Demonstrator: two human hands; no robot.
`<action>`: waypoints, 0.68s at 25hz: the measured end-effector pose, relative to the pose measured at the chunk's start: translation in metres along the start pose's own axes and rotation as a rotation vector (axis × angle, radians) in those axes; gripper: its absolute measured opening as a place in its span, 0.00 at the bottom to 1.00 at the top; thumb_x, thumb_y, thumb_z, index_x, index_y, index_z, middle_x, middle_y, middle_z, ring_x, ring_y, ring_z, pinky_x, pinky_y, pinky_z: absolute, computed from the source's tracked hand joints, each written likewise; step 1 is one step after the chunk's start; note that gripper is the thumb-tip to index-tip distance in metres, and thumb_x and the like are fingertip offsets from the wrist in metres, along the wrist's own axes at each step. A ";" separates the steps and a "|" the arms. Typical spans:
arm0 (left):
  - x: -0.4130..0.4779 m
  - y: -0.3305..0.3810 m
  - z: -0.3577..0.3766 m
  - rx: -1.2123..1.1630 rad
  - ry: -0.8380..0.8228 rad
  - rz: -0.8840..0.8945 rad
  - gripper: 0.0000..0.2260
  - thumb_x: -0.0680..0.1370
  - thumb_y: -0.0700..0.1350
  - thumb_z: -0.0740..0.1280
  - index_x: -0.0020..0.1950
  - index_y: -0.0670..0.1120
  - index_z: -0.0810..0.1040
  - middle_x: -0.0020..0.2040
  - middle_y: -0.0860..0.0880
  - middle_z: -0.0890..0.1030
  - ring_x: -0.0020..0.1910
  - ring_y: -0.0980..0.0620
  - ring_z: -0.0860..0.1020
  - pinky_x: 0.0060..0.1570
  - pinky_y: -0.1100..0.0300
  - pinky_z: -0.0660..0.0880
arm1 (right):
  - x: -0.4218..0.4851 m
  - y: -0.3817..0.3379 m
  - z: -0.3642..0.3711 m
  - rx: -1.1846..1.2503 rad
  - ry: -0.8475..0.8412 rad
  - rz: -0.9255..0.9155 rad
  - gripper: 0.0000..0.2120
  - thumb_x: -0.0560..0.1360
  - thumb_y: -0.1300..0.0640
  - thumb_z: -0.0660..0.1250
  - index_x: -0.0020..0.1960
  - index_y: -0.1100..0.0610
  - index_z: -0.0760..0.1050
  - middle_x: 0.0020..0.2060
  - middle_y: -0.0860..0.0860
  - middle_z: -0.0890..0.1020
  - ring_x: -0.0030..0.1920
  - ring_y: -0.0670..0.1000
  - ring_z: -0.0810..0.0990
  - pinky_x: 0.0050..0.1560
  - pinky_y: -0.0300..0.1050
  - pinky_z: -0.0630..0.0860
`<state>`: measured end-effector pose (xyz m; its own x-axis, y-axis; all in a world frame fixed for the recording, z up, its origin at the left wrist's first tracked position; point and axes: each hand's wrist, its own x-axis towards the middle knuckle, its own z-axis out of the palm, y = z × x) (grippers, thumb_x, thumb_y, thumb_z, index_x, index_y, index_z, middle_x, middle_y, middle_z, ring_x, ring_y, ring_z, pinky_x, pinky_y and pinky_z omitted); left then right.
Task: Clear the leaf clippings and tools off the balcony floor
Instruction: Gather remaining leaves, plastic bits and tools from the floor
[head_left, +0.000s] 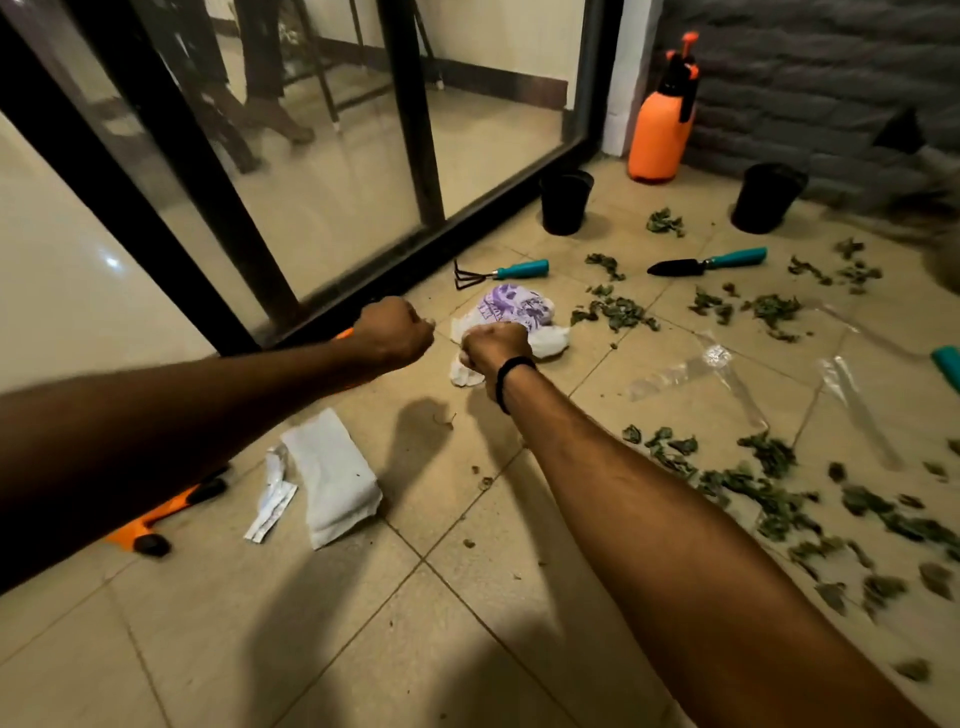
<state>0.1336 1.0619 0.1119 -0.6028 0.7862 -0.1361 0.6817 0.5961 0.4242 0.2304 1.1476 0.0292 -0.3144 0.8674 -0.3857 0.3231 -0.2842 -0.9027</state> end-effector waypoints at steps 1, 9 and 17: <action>0.004 0.001 0.011 -0.007 -0.048 0.035 0.15 0.80 0.51 0.65 0.45 0.40 0.81 0.43 0.43 0.82 0.43 0.45 0.80 0.39 0.55 0.74 | -0.005 0.005 -0.006 0.055 0.034 0.007 0.05 0.71 0.63 0.68 0.37 0.54 0.76 0.37 0.53 0.81 0.39 0.54 0.82 0.46 0.48 0.82; 0.013 -0.002 0.072 -0.109 -0.116 0.043 0.10 0.79 0.47 0.67 0.47 0.40 0.81 0.43 0.44 0.79 0.43 0.46 0.78 0.37 0.58 0.69 | -0.017 0.062 -0.073 -0.162 0.263 0.017 0.07 0.70 0.58 0.72 0.34 0.54 0.81 0.38 0.52 0.86 0.43 0.54 0.85 0.50 0.51 0.82; 0.014 -0.039 0.160 -0.073 -0.311 0.318 0.19 0.78 0.47 0.70 0.69 0.47 0.75 0.60 0.42 0.80 0.58 0.44 0.78 0.56 0.55 0.73 | -0.020 0.102 -0.095 -0.808 0.086 0.032 0.23 0.73 0.58 0.73 0.67 0.52 0.75 0.63 0.54 0.78 0.63 0.54 0.76 0.64 0.43 0.71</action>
<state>0.1645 1.0760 -0.0495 -0.2069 0.9467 -0.2468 0.7754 0.3125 0.5487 0.3544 1.1403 -0.0370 -0.2347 0.9016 -0.3634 0.8856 0.0442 -0.4623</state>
